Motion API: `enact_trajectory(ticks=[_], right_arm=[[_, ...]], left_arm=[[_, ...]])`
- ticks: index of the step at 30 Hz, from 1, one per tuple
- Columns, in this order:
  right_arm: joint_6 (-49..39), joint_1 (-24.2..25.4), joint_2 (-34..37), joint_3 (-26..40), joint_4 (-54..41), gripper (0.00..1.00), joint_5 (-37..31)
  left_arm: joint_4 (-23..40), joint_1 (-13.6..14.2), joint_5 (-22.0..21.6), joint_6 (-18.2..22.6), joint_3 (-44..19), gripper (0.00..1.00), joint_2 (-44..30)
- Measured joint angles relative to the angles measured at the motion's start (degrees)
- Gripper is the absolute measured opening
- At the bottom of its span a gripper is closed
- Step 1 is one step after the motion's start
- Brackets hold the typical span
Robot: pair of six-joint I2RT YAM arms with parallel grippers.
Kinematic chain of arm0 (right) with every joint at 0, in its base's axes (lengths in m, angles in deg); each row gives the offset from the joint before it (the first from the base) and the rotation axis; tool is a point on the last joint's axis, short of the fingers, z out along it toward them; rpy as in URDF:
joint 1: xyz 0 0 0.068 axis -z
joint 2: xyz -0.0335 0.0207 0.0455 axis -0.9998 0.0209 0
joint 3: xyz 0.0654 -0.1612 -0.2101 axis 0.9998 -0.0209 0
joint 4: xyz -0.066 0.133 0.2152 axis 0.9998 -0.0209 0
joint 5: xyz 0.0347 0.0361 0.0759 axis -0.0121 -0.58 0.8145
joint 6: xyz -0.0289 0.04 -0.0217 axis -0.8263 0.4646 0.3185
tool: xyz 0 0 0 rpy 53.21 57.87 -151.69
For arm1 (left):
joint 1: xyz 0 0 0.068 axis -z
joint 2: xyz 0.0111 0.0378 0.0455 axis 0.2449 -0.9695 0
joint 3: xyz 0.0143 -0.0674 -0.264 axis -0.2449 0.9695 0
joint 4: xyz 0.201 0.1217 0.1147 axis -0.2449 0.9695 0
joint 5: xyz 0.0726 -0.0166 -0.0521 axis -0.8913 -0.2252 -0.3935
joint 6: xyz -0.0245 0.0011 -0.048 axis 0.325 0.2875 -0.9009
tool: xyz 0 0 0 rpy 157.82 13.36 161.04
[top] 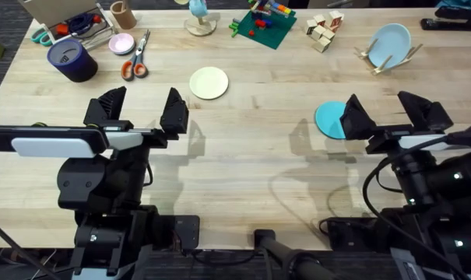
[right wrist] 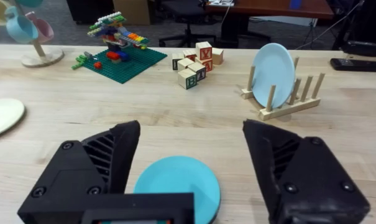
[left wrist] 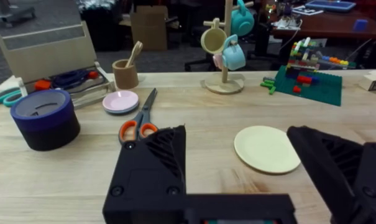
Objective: Pick up the plates from the table one by one and place each into a slot on the dish rack.
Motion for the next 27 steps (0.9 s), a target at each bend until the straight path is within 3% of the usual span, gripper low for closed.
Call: enact_trajectory(ticks=[12, 15, 21, 27], right_arm=[[1.0, 0.0, 0.0, 0.0, 0.0, 0.996, 0.4], [2.6, 0.0, 0.0, 0.1, 0.0, 0.996, 1.2], [3.3, 0.0, 3.5, 4.9, -1.9, 0.995, 2.3], [2.3, 0.0, 15.2, 18.3, -5.9, 0.995, 2.8]], left_arm=[[0.3, 0.0, 0.2, -0.1, -0.1, 0.992, 0.0], [4.6, 0.0, 0.4, -1.5, -1.6, 0.991, 0.0], [12.0, 0.0, 0.4, -3.1, -11.2, 0.992, -2.8], [18.0, 0.0, 0.4, -3.3, -23.6, 0.991, -13.6]])
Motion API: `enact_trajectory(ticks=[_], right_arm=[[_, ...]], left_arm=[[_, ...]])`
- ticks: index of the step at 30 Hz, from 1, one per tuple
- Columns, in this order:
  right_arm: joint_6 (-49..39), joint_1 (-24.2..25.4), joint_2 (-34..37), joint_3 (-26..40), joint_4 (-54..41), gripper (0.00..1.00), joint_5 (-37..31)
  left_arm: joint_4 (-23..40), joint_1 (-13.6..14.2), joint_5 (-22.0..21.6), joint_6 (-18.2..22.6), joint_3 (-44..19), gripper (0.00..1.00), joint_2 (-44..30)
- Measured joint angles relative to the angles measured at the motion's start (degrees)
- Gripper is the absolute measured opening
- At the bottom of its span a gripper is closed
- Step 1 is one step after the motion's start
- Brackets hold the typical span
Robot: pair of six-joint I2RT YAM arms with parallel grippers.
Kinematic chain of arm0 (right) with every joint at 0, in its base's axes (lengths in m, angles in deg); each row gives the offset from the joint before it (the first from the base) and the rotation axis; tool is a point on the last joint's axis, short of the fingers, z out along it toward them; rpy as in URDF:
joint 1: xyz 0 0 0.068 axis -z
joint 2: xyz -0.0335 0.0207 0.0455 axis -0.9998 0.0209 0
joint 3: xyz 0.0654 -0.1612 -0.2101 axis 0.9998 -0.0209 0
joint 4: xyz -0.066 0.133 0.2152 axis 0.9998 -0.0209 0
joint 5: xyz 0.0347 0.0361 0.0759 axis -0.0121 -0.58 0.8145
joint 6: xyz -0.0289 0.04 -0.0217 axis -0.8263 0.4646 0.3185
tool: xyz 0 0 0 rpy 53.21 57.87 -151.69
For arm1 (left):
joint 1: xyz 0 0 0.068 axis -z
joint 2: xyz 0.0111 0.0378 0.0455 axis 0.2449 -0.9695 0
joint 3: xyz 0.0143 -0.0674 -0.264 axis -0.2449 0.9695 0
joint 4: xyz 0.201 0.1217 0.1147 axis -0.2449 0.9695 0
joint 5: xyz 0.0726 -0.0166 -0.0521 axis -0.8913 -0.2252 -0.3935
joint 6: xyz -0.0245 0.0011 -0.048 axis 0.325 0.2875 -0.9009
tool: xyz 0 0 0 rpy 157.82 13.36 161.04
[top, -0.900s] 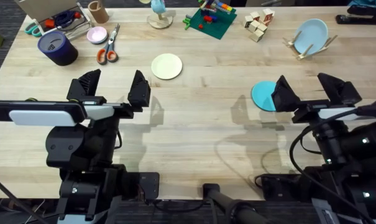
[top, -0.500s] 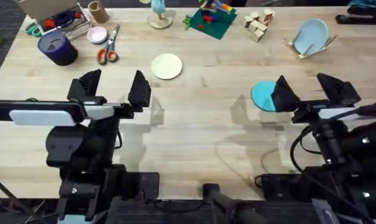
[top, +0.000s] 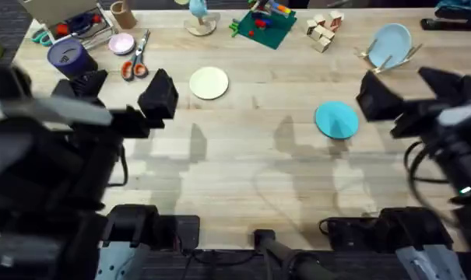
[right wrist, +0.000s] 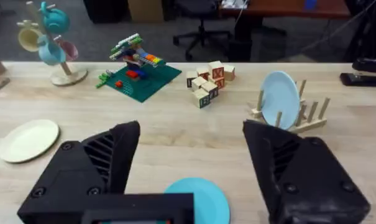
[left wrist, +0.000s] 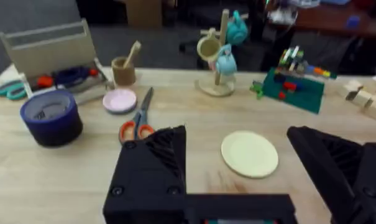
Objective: Pick up the plates from the table one by one and place each into a slot on the dish rack.
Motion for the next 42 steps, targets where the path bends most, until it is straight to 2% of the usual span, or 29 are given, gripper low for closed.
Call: enact_trajectory(ticks=[12, 19, 25, 33, 34, 39, 40, 42], right_arm=[[-1.2, 0.0, 34.3, 30.8, -21.7, 0.996, 0.2], [-5.0, -1.9, 51.2, 43.9, -29.1, 0.995, 0.1], [-6.0, -4.0, 59.7, 48.3, -29.2, 0.995, 0.1], [-6.4, -5.2, 61.9, 48.5, -28.3, 0.995, 0.2], [-6.4, -5.2, 61.9, 48.5, -28.3, 0.995, 0.2], [-6.4, -5.2, 61.9, 48.6, -28.3, 0.996, 0.2], [-6.4, -5.2, 61.9, 48.6, -28.3, 0.996, 0.2], [-6.4, -5.2, 61.9, 48.6, -28.3, 0.996, 0.2]], left_arm=[[23.5, 0.0, 0.0, -0.2, -30.6, 0.991, -32.7], [32.1, 0.0, 0.2, -0.2, -43.8, 0.991, -50.2], [31.5, 0.0, 1.2, -0.2, -48.1, 0.993, -59.6], [30.8, 0.0, 1.3, -0.2, -48.2, 0.994, -63.9], [30.8, 0.0, 1.3, -0.3, -48.2, 0.963, -63.9], [30.8, 0.0, 1.6, -0.5, -48.2, 0.201, -63.9], [30.8, 0.0, 2.0, -0.3, -48.2, 0.08, -63.9], [30.8, -0.1, 3.4, -0.3, -48.2, 0.045, -63.9]])
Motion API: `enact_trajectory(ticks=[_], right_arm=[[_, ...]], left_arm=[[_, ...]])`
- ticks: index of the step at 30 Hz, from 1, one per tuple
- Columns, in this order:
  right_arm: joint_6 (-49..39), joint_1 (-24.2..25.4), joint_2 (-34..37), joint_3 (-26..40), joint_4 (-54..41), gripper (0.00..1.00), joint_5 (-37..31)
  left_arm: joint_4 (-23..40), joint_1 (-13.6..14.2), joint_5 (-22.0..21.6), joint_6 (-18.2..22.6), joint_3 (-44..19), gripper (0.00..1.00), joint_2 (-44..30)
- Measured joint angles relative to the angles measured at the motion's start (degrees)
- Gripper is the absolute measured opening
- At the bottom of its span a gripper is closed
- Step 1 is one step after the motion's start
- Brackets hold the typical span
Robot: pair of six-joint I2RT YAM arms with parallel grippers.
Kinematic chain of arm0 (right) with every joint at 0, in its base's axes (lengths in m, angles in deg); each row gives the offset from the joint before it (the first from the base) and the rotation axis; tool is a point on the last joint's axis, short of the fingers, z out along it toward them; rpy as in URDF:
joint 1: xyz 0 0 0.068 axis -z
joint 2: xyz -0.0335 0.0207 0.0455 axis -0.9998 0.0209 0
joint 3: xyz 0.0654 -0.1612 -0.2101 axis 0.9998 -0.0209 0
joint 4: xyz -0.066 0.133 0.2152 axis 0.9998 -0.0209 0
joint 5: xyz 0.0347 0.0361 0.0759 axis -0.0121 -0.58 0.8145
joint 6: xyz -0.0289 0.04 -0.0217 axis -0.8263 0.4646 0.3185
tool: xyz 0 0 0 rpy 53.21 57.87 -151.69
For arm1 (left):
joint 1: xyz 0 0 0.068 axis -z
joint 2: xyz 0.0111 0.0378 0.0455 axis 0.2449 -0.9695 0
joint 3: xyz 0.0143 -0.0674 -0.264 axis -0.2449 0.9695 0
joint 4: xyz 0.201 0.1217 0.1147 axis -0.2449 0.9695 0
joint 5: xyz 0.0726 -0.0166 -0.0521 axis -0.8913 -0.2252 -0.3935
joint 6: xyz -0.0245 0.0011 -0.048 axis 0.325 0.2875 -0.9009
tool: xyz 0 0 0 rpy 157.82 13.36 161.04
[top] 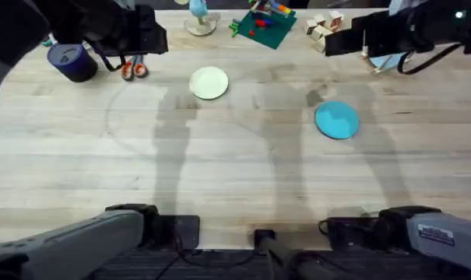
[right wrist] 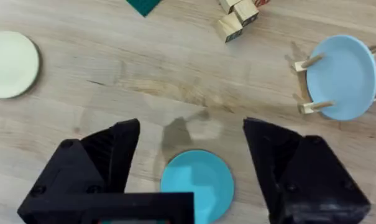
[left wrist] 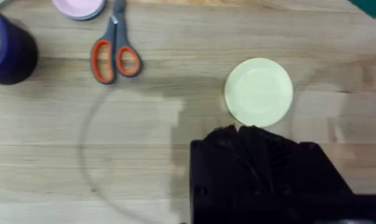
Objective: Pick up the plates from the table one by one and place each into a slot on the dish rack.
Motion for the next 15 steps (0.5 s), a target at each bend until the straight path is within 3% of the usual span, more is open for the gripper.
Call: enact_trajectory(ticks=[3, 12, 15], right_arm=[[0.0, 0.0, 0.0, 0.0, 0.0, 0.996, 0.0], [0.0, 0.0, 0.0, 0.0, 0.0, 0.996, 0.0], [-0.2, 0.0, 0.0, 0.0, 0.0, 0.996, 0.0]], left_arm=[[-0.3, -1.3, 4.8, 0.6, 0.0, 0.042, 0.0], [-1.2, -12.3, 26.6, 5.0, -0.2, 0.042, -3.5], [-1.4, -13.1, 32.2, 7.3, -0.2, 0.042, -7.5]])
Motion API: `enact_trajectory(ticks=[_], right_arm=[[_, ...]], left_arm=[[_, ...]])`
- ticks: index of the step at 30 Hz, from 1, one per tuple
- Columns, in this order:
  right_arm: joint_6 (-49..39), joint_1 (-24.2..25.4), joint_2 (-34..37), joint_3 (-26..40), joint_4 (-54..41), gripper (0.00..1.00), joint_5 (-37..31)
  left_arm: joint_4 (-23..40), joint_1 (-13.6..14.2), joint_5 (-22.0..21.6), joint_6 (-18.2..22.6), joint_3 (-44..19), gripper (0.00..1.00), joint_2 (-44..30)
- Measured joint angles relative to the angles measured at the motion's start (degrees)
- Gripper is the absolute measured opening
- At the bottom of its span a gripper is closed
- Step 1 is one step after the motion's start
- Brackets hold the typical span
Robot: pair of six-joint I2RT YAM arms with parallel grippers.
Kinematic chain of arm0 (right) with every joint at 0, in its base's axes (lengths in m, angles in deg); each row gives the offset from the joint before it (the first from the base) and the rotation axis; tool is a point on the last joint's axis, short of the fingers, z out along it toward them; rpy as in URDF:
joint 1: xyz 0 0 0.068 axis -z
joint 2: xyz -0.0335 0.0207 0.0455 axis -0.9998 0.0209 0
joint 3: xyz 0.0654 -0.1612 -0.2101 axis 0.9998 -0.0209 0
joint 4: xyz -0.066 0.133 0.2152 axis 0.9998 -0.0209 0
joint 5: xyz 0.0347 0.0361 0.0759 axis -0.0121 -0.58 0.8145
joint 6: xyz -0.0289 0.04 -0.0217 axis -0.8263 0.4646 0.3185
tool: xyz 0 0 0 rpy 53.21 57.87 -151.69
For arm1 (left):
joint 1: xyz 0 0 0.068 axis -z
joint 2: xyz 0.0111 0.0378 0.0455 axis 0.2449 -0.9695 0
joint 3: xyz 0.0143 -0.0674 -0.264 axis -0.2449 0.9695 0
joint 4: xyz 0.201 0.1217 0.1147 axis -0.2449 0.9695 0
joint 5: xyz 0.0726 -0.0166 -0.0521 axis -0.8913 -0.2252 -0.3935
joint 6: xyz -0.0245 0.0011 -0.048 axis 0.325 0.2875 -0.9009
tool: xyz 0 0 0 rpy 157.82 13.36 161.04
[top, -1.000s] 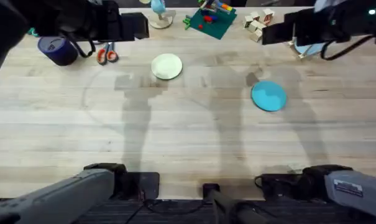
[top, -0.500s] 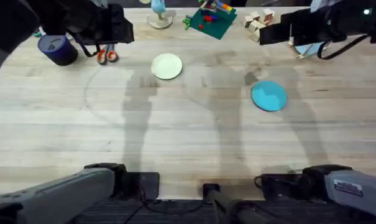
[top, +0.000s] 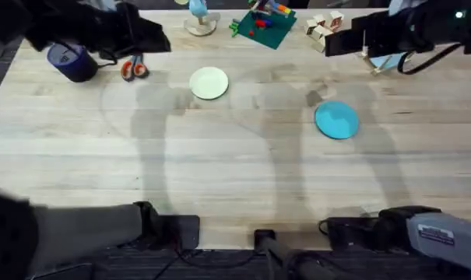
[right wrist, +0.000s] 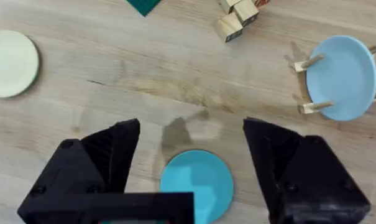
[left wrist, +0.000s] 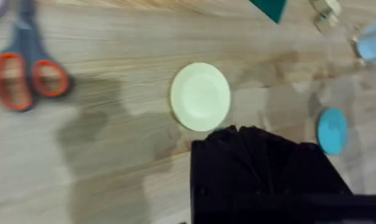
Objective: Pick up the plates from the table one by one and place each into a slot on the dish rack.
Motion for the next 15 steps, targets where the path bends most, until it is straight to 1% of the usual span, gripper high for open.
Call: enact_trajectory(ticks=[2, 6, 11, 15], right_arm=[[0.0, 0.0, 0.0, 0.0, 0.0, 0.995, 0.0], [-0.1, 0.0, 0.0, 0.0, 0.0, 0.996, 0.0], [-0.2, 0.0, 0.0, 0.0, 0.0, 0.996, 0.0], [-0.2, 0.0, 0.0, 0.0, 0.0, 0.994, 0.0]], left_arm=[[-0.4, 0.1, 3.1, 1.5, 0.0, 0.042, -3.3], [-2.7, 0.1, 7.9, 3.9, 0.0, 0.042, -10.0], [-5.3, 0.1, 11.5, 5.2, 0.0, 0.042, -17.1], [-6.8, 0.1, 13.4, 5.7, 0.0, 0.042, -21.1]])
